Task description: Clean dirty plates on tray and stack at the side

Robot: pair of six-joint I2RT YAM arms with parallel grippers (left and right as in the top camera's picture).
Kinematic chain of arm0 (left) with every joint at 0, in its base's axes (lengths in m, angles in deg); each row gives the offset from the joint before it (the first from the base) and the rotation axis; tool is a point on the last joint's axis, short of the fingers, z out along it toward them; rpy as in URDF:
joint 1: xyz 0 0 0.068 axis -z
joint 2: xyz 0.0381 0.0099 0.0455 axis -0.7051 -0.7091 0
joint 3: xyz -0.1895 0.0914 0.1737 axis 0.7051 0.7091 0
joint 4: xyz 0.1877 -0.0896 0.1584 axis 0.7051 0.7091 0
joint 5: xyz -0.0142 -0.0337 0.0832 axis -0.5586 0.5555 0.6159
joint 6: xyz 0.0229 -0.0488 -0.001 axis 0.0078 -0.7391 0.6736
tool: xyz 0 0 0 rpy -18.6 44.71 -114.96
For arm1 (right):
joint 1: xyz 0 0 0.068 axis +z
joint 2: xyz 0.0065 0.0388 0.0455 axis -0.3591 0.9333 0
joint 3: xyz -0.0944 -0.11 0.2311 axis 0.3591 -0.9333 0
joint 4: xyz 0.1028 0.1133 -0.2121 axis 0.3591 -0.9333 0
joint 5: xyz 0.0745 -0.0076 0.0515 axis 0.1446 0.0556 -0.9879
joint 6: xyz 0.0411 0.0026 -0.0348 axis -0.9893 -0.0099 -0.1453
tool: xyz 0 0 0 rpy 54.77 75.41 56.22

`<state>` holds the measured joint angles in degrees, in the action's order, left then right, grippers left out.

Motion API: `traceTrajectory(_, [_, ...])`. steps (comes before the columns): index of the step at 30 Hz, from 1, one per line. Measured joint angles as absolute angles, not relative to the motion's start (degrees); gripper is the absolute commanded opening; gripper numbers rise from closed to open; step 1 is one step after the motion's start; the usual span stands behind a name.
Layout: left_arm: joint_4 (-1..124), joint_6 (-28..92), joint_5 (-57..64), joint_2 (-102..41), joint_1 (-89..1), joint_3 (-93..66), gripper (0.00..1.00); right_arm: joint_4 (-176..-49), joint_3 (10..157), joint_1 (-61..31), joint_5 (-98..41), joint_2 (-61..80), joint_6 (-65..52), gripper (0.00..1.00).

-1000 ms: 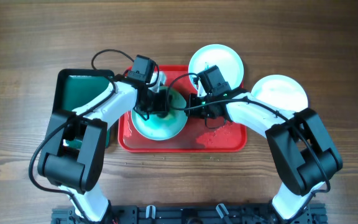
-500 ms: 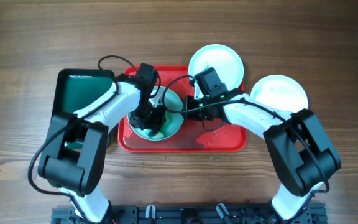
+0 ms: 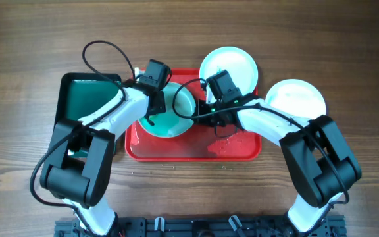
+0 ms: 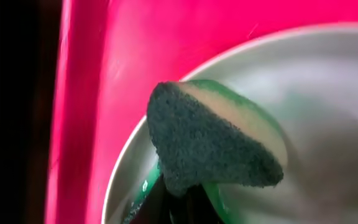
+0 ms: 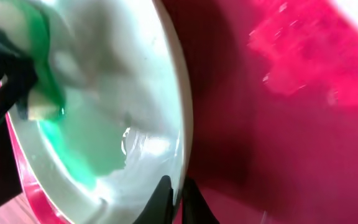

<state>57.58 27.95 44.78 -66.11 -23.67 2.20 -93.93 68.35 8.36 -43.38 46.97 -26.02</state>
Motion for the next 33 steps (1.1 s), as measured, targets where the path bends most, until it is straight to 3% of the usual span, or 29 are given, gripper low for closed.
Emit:
traceTrajectory(3, [48.7, 27.8, 35.6, -66.7, -24.8, 2.7, 0.04, -94.0, 68.5, 7.7, -42.7, 47.0, -26.2, 0.04])
traceTrajectory(7, [46.5, 28.7, 24.0, -67.1, -25.1, 2.7, 0.04, -94.0, 68.5, 7.7, -42.5, 47.0, -26.2, 0.04])
traceTrajectory(11, [49.5, 32.0, 13.1, -67.4, -24.6, 2.7, 0.04, -94.0, 68.5, 7.7, -42.5, 47.0, -25.8, 0.04])
traceTrajectory(17, [60.2, 39.8, 6.2, -67.4, -20.9, 2.4, 0.04, -94.3, 68.5, 7.8, -42.5, 47.0, -25.3, 0.04])
traceTrajectory(27, [74.7, 47.8, 8.5, -67.4, -20.5, 1.5, 0.04, -94.9, 68.5, 8.6, -43.9, 47.0, -24.2, 0.04])
traceTrajectory(33, [85.2, 38.8, 26.2, -67.7, -23.7, -3.9, 0.04, -94.8, 68.5, 8.8, -44.2, 47.0, -24.3, 0.04])
